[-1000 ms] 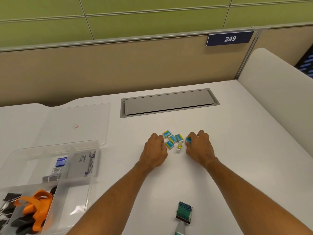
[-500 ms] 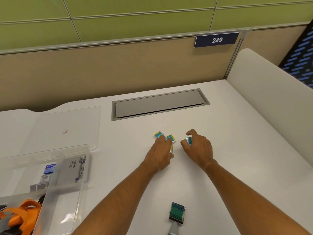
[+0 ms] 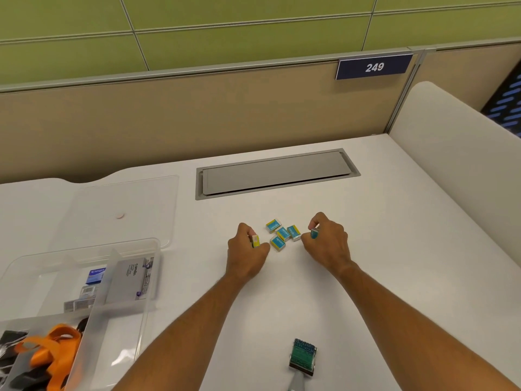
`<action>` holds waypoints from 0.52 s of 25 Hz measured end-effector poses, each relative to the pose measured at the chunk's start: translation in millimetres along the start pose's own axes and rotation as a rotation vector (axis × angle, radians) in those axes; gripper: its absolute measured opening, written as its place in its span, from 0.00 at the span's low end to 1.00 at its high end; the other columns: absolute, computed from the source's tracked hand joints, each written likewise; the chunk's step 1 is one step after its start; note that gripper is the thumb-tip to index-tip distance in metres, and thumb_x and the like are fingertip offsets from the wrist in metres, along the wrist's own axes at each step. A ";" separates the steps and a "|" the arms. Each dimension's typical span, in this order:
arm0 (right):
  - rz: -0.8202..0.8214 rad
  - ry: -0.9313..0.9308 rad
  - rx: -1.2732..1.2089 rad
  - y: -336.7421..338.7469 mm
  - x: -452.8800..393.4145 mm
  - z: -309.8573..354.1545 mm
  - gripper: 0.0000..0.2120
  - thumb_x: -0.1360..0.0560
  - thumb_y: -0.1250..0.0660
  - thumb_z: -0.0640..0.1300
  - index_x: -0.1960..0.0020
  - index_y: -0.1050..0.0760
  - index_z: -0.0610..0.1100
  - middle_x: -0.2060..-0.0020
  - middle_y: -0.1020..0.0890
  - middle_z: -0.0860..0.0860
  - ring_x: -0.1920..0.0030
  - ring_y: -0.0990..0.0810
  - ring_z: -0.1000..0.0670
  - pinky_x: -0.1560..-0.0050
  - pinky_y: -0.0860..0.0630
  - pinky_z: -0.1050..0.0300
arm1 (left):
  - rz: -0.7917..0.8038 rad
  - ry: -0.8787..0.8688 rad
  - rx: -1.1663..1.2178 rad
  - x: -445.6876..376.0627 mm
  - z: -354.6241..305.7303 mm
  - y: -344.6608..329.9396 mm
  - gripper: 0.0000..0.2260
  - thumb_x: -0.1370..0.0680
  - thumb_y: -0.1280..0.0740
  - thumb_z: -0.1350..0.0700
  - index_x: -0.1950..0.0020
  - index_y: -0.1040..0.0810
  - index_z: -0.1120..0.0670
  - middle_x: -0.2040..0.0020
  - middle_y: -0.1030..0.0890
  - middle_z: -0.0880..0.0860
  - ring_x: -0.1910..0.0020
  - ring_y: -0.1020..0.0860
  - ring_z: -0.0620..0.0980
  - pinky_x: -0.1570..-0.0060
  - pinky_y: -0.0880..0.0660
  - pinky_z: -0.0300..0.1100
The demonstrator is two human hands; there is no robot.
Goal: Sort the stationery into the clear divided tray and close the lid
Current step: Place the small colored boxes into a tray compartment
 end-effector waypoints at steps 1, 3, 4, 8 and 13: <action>0.009 0.002 -0.016 -1.5 -1.2 0.1 0.06 0.28 0.33 0.38 0.54 0.27 0.45 0.61 0.25 0.50 0.57 0.25 0.47 0.55 0.34 0.57 | 0.003 0.052 0.045 -1.8 4.8 1.6 0.09 0.32 0.34 0.64 0.58 0.32 0.54 0.66 0.26 0.54 0.68 0.30 0.53 0.68 0.32 0.44; 0.049 0.003 -0.030 -7.8 -4.1 0.5 0.09 0.28 0.35 0.34 0.51 0.25 0.45 0.54 0.25 0.47 0.51 0.24 0.46 0.53 0.31 0.56 | 0.022 0.107 0.108 -3.2 9.0 2.3 0.08 0.32 0.40 0.66 0.60 0.32 0.53 0.68 0.23 0.55 0.69 0.28 0.53 0.67 0.31 0.43; 0.071 0.014 -0.014 -12.0 -6.1 0.7 0.10 0.26 0.36 0.34 0.48 0.24 0.45 0.50 0.25 0.46 0.49 0.24 0.45 0.51 0.30 0.56 | 0.025 0.110 0.110 -3.5 9.2 2.4 0.08 0.33 0.41 0.65 0.61 0.33 0.51 0.68 0.23 0.54 0.69 0.27 0.54 0.66 0.31 0.43; 0.216 0.088 0.093 -27.8 -10.2 5.2 0.17 0.23 0.35 0.45 0.35 0.28 0.51 0.43 0.24 0.46 0.44 0.24 0.45 0.43 0.28 0.52 | 0.031 0.090 0.010 -5.0 8.5 1.1 0.05 0.35 0.40 0.59 0.66 0.36 0.51 0.66 0.23 0.56 0.64 0.22 0.62 0.66 0.31 0.45; 0.304 0.067 0.219 -38.5 -10.4 1.0 0.21 0.25 0.32 0.49 0.34 0.31 0.51 0.43 0.25 0.46 0.46 0.24 0.45 0.47 0.27 0.54 | 0.048 -0.056 -0.304 -3.6 -5.9 -5.9 0.11 0.28 0.32 0.54 0.61 0.35 0.50 0.65 0.28 0.50 0.66 0.31 0.52 0.66 0.33 0.42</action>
Point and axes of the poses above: each hand's wrist, its own x-axis away from the middle knuckle, its own y-axis out of the back of the hand, z = x × y, the point moved 7 cm from there along -x, towards the middle knuckle
